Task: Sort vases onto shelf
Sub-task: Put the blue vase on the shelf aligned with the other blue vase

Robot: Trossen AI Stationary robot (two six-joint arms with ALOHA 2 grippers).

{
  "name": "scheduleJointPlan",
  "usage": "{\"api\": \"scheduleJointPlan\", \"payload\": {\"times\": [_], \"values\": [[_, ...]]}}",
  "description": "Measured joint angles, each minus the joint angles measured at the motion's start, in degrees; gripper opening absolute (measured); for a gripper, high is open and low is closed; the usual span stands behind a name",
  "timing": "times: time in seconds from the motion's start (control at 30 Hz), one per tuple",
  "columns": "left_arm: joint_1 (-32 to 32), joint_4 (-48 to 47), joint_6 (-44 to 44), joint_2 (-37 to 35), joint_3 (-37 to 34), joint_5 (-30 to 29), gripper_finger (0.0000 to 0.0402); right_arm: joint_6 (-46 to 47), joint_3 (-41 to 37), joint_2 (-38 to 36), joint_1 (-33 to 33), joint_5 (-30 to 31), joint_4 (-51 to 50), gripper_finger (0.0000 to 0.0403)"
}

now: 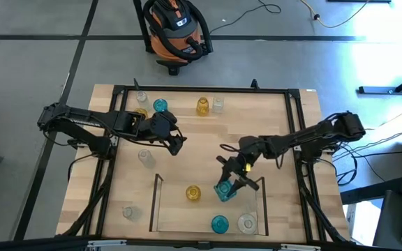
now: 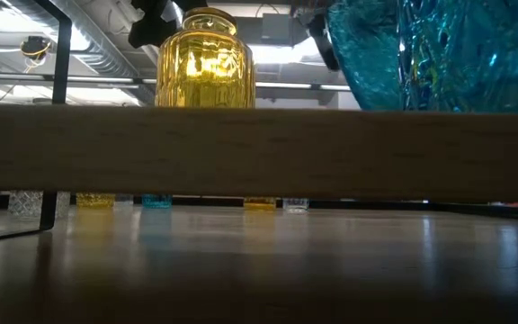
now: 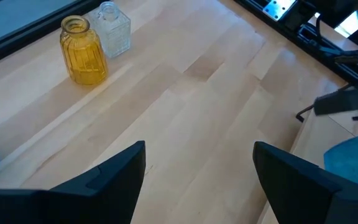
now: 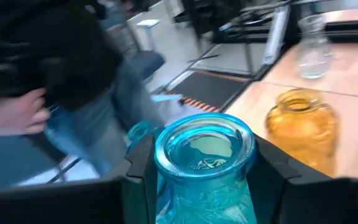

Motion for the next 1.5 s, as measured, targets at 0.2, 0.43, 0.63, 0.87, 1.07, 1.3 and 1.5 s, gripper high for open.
{"api": "scheduleJointPlan", "payload": {"times": [0.2, 0.43, 0.63, 0.87, 1.07, 1.3, 1.5], "values": [[0.0, 0.1, 0.0, 0.0, 0.0, 0.0, 0.0289, -3.8, 0.0, 4.7, -1.7, -9.7, 4.8, 0.0145], [0.0, 0.2, 0.0, 0.0, 0.0, 0.0, 0.0289, -4.0, 0.0, 10.6, -1.5, -16.0, 15.9, 0.0145], [0.0, 0.2, 0.0, 0.0, 0.0, 0.0, 0.0289, -4.1, 0.0, 14.5, -1.6, -18.9, 22.1, 0.0145], [0.0, 0.4, 0.0, 0.0, 0.0, 0.0, 0.0289, -7.2, 2.1, 17.2, -1.6, -20.4, 22.6, 0.0145], [0.0, 0.9, 0.1, 0.0, 0.0, 0.0, 0.0289, -8.6, 4.4, 19.4, -1.5, -21.5, 22.5, 0.0145], [0.0, 1.2, 0.1, 0.0, 0.0, 0.0, 0.0289, -8.7, 4.5, 20.6, -1.5, -25.1, 22.8, 0.0145], [0.0, 1.2, 0.1, 0.0, 0.0, 0.0, 0.0289, -10.3, 4.5, 20.9, -1.5, -28.5, 22.7, 0.0145]]}}
